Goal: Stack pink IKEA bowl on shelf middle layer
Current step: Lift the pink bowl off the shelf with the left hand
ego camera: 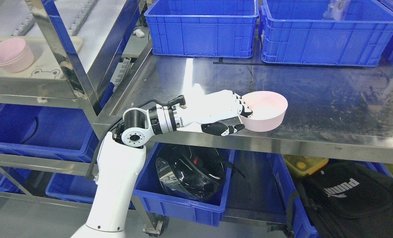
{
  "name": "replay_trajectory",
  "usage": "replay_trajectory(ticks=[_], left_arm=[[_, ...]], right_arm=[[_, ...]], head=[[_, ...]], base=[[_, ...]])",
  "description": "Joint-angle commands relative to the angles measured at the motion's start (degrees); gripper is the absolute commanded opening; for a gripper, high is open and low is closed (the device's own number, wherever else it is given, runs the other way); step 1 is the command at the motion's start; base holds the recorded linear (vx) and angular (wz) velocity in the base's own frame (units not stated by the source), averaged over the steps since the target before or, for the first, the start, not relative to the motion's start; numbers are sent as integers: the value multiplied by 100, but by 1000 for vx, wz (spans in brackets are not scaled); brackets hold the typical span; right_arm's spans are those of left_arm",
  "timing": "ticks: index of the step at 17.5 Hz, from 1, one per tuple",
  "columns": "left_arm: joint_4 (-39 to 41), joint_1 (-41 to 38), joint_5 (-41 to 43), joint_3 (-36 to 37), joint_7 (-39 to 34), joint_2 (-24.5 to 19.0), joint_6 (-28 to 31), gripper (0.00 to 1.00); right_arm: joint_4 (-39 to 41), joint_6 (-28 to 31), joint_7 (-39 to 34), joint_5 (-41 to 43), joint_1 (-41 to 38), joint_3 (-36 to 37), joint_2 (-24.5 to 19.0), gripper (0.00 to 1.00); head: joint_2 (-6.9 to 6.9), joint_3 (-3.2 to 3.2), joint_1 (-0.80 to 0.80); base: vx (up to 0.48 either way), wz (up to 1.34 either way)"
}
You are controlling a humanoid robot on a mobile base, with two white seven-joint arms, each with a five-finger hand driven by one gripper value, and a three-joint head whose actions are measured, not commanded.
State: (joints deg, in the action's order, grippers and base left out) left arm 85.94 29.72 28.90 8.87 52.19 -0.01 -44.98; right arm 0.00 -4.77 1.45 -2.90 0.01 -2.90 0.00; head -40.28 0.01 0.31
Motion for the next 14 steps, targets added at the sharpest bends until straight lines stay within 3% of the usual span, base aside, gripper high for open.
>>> replay_trajectory(ticks=[1, 14], left_arm=[[388, -265, -42, -246, 11, -99, -2, 0], [397, -441, -42, -211, 20, -99, -2, 0]], right_arm=[[100, 3, 4, 0, -124, 0, 100, 100], [100, 3, 4, 0, -124, 0, 100, 100]], head=[[0, 0, 0], [0, 0, 0]], base=[[-8, 40], [-18, 158]])
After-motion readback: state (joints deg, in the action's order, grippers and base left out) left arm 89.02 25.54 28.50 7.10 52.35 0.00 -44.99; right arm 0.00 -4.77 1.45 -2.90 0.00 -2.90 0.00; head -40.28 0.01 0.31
